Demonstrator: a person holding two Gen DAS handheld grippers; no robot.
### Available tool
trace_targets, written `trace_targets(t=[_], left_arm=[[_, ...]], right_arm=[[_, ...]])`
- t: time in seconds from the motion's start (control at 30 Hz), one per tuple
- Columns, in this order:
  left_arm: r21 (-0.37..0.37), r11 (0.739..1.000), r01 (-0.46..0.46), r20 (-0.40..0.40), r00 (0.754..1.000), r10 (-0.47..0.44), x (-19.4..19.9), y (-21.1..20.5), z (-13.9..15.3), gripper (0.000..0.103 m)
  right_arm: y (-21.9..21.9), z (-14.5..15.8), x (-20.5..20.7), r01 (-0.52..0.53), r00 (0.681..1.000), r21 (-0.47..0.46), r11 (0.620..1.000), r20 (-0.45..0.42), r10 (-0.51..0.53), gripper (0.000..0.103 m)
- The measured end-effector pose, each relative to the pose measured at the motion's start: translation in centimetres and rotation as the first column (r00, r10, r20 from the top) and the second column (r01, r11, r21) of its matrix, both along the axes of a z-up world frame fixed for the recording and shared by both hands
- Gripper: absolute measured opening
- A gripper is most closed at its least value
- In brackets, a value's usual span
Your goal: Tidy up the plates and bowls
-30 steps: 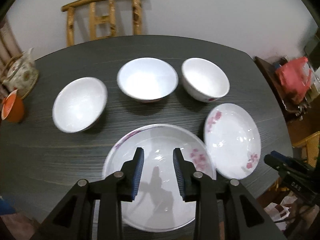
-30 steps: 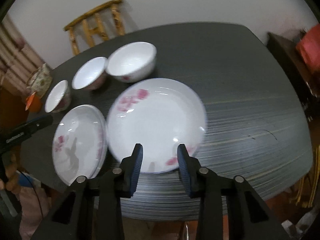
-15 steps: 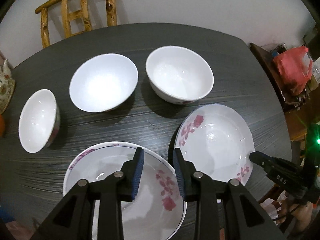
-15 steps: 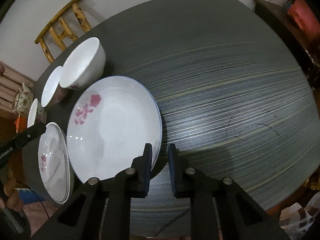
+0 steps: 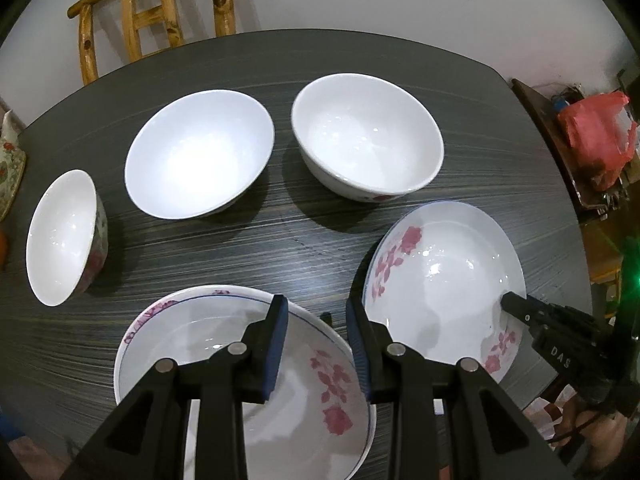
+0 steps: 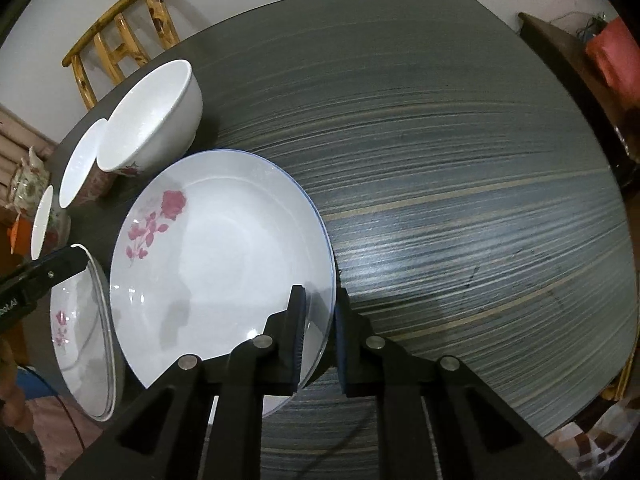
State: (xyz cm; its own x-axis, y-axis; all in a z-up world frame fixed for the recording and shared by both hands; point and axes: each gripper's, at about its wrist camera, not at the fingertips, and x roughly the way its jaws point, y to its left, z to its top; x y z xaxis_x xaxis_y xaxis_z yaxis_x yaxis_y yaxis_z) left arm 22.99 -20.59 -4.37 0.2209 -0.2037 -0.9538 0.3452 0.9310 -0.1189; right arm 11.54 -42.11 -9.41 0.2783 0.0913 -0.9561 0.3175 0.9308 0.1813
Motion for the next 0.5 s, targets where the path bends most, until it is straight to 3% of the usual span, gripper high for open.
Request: trace_targets(t=[0.5], left_arm=[[-0.038,0.997,0.063,-0.054,0.996,-0.065,-0.9,-4.3,-0.4,0.03]], right_arm=[[-3.7,-0.3,-1.3,0.073,0.997,-0.023,0.997,-0.011,-0.073,0.012]])
